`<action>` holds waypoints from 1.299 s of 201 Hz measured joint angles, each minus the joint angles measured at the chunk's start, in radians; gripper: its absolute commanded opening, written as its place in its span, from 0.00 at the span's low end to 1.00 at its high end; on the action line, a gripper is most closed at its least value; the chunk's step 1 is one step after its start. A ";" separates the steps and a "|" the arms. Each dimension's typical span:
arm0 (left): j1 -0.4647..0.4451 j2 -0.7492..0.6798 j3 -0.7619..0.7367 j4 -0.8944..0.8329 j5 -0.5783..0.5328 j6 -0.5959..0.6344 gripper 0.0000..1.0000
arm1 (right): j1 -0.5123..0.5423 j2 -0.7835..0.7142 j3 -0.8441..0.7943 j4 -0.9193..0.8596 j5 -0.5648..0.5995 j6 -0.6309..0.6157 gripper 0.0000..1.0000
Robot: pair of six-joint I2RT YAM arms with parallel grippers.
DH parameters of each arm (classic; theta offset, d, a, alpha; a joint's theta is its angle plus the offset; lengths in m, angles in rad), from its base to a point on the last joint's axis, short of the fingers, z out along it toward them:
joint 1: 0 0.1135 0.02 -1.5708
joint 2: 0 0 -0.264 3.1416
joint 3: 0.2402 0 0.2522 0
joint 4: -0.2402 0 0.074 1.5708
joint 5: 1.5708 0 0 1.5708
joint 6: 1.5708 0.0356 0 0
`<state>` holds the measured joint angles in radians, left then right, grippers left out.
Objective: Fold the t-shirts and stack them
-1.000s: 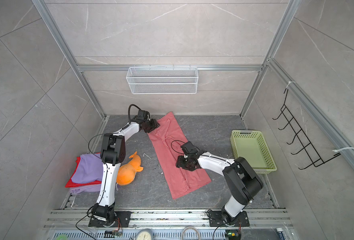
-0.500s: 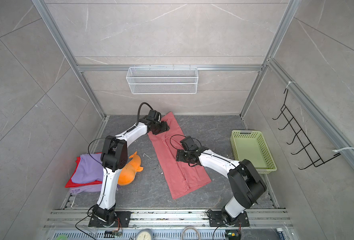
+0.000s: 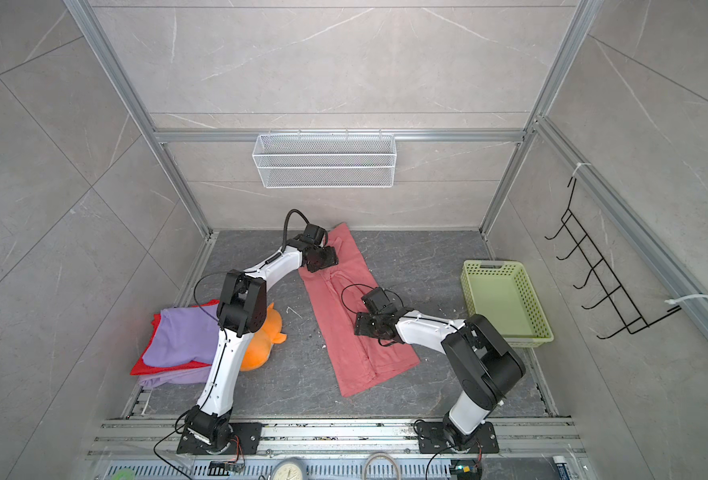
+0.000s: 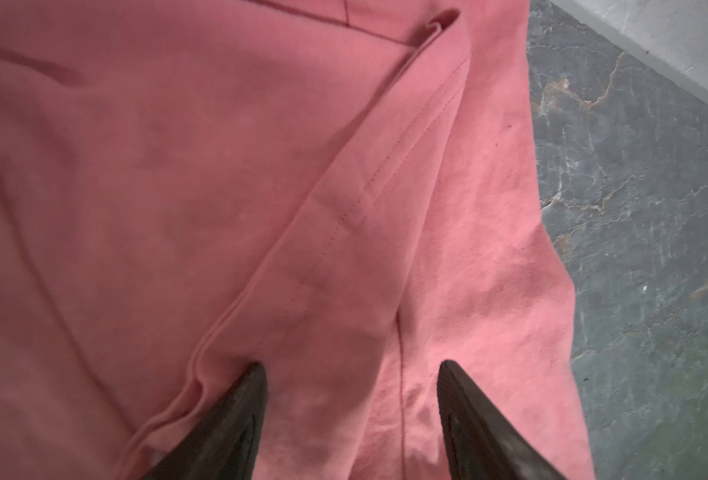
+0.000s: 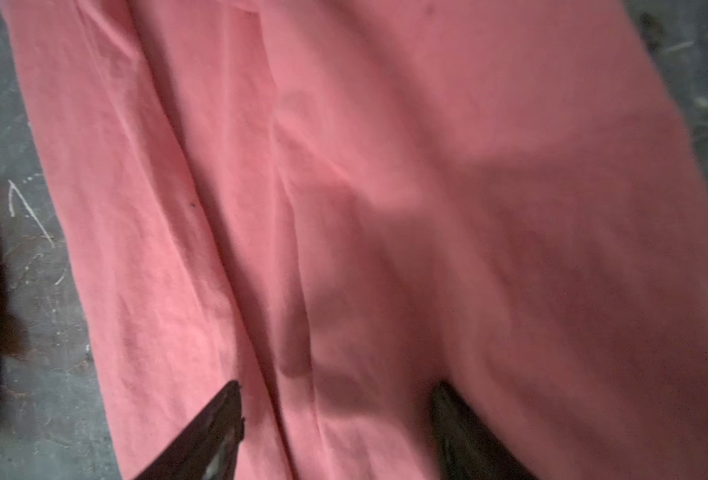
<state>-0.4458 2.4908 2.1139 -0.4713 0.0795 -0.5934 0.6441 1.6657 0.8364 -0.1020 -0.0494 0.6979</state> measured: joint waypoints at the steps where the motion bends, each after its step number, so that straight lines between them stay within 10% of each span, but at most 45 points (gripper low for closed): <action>1: -0.001 0.002 0.003 0.000 0.000 0.000 0.67 | 0.002 0.001 0.000 0.002 0.000 0.000 0.72; 69: -0.085 0.149 0.219 0.053 0.109 0.026 0.67 | 0.180 0.022 0.033 -0.018 0.035 0.043 0.72; 261: -0.087 0.136 0.179 0.087 0.053 -0.010 0.67 | 0.183 -0.044 0.014 -0.254 0.162 -0.083 0.75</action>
<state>-0.5327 2.6270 2.2925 -0.3840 0.1329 -0.6037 0.8272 1.6218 0.8509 -0.3565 0.1123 0.6151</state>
